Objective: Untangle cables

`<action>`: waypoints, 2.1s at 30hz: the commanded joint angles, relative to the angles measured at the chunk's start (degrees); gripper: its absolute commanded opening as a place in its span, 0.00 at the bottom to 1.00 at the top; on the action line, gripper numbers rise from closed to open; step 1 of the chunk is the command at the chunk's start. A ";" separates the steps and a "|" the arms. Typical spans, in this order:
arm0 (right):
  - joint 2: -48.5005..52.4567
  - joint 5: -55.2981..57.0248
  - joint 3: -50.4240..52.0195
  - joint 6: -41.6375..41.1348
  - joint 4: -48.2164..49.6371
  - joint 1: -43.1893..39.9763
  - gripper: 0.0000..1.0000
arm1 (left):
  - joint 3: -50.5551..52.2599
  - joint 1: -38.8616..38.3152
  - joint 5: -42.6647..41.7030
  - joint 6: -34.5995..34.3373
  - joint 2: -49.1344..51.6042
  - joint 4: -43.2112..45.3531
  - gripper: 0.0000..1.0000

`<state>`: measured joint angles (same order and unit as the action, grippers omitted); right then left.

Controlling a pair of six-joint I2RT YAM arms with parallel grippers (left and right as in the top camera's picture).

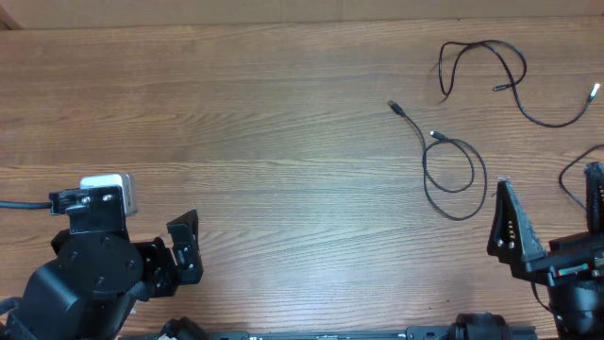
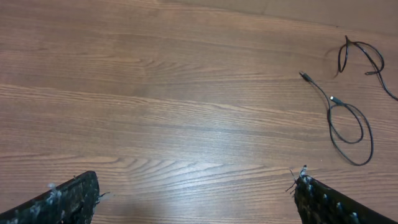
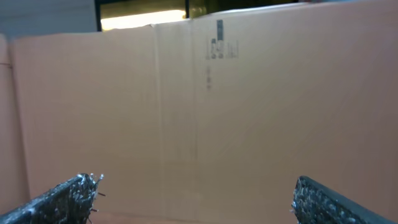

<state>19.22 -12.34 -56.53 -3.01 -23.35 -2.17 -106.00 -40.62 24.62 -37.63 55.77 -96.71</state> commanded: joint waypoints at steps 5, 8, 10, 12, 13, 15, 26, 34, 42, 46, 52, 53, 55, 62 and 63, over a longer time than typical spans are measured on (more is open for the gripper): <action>-4.63 -2.71 -0.13 0.04 1.84 -0.22 1.00 | 0.15 0.11 -0.11 -1.18 0.07 -0.09 1.00; -8.83 -0.92 0.02 0.02 0.57 -0.22 1.00 | 0.15 0.11 -0.11 -1.18 0.07 -0.09 1.00; -12.09 -0.68 0.26 0.02 -0.02 -0.20 1.00 | 0.15 0.11 -0.11 -1.16 0.07 -0.09 0.99; -14.58 -0.70 0.39 0.02 -0.37 -0.20 1.00 | 0.15 0.11 -0.11 -1.18 0.07 -0.07 1.00; -15.67 -0.57 0.42 0.02 -0.61 -0.20 1.00 | 0.15 0.11 -0.11 -1.18 0.07 -0.07 0.99; -17.09 -0.52 0.46 0.02 -1.29 -0.20 1.00 | 0.15 0.11 -0.11 -1.18 0.07 -0.07 0.99; -19.04 4.83 1.09 0.02 -1.64 -0.11 1.00 | 0.15 0.11 -0.11 -1.16 0.07 -0.07 1.00; -18.97 4.83 2.03 0.00 -1.03 -0.20 1.00 | 0.15 0.11 -0.11 -1.16 0.07 -0.07 1.00; -18.93 4.85 11.39 0.00 -0.44 -0.20 1.00 | 0.15 0.11 -0.11 -1.18 0.07 -0.07 1.00; -18.93 4.79 18.12 -0.04 1.36 -0.20 1.00 | 0.15 0.11 -0.11 -1.18 0.07 -0.07 1.00; -18.93 4.76 28.81 -2.27 7.30 -0.15 1.00 | 0.15 0.11 -0.11 -1.16 0.07 -0.07 0.99; -18.93 4.79 30.75 -3.30 8.96 -0.15 1.00 | 0.15 0.11 -0.11 -1.18 0.07 -0.09 1.00; -18.95 4.79 34.14 -3.69 11.91 -0.15 1.00 | 0.15 0.11 -0.11 -1.18 0.07 -0.07 1.00; -18.95 4.81 43.45 -4.72 20.35 -0.15 1.00 | 0.15 0.11 -0.11 -1.16 0.07 -0.07 1.00; -18.93 4.85 44.41 -4.72 20.55 -0.15 1.00 | 0.15 0.11 -0.11 -1.18 0.07 -0.07 1.00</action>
<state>0.73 -8.14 -14.22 -6.61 -3.92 -2.22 -106.00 -40.62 24.62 -37.63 55.77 -96.71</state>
